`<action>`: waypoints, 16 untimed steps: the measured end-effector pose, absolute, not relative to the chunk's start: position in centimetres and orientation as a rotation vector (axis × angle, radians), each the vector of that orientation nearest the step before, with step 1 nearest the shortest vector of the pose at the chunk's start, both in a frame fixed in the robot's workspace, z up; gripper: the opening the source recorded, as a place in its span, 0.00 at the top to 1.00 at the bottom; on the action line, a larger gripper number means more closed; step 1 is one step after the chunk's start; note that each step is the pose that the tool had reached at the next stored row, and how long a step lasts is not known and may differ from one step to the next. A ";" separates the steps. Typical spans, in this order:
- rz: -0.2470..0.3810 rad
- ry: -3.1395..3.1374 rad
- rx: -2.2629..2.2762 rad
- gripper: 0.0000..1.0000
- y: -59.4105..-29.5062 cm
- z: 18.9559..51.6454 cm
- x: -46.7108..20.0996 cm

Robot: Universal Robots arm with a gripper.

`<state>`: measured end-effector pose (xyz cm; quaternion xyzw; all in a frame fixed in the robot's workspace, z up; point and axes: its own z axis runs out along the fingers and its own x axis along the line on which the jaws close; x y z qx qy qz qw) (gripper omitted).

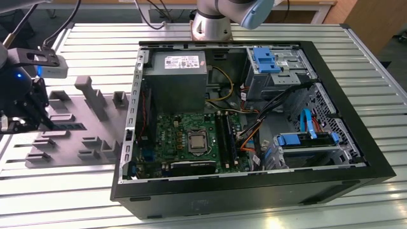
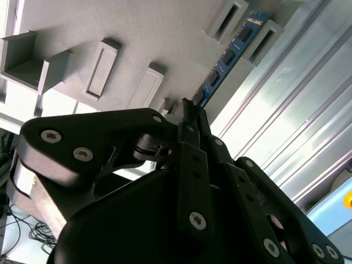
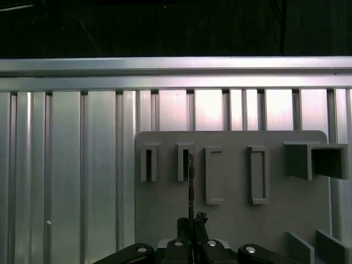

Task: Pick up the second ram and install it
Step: 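Pick up the second ram and move it above second insertion slot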

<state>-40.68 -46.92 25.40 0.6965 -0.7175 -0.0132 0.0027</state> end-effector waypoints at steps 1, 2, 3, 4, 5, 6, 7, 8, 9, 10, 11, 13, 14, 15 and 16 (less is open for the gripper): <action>-0.041 -2.250 2.184 0.86 -46.9 25.5 -40.7; -0.041 -2.250 2.184 0.86 -46.9 25.6 -40.7; -0.041 -2.250 2.184 0.86 -46.9 25.7 -40.7; -0.041 -2.250 2.184 0.86 -46.9 25.7 -40.7; -0.041 -2.250 2.184 0.86 -46.9 25.7 -40.7; -0.041 -2.250 2.184 0.86 -46.9 25.7 -40.7; -0.041 -2.250 2.184 0.86 -46.9 25.7 -40.7; -0.041 -2.250 2.184 0.86 -46.9 25.7 -40.7; -0.041 -2.250 2.184 0.86 -46.9 25.7 -40.7; -0.041 -2.250 2.184 0.86 -46.9 25.7 -40.7; -0.041 -2.250 2.184 0.86 -46.9 25.7 -40.7; -0.041 -2.250 2.184 0.86 -46.9 25.8 -40.7; -0.041 -2.250 2.184 0.86 -46.9 25.9 -40.7; -0.041 -2.250 2.184 0.86 -46.9 26.0 -40.7; -0.041 -2.250 2.184 0.86 -46.9 26.1 -40.7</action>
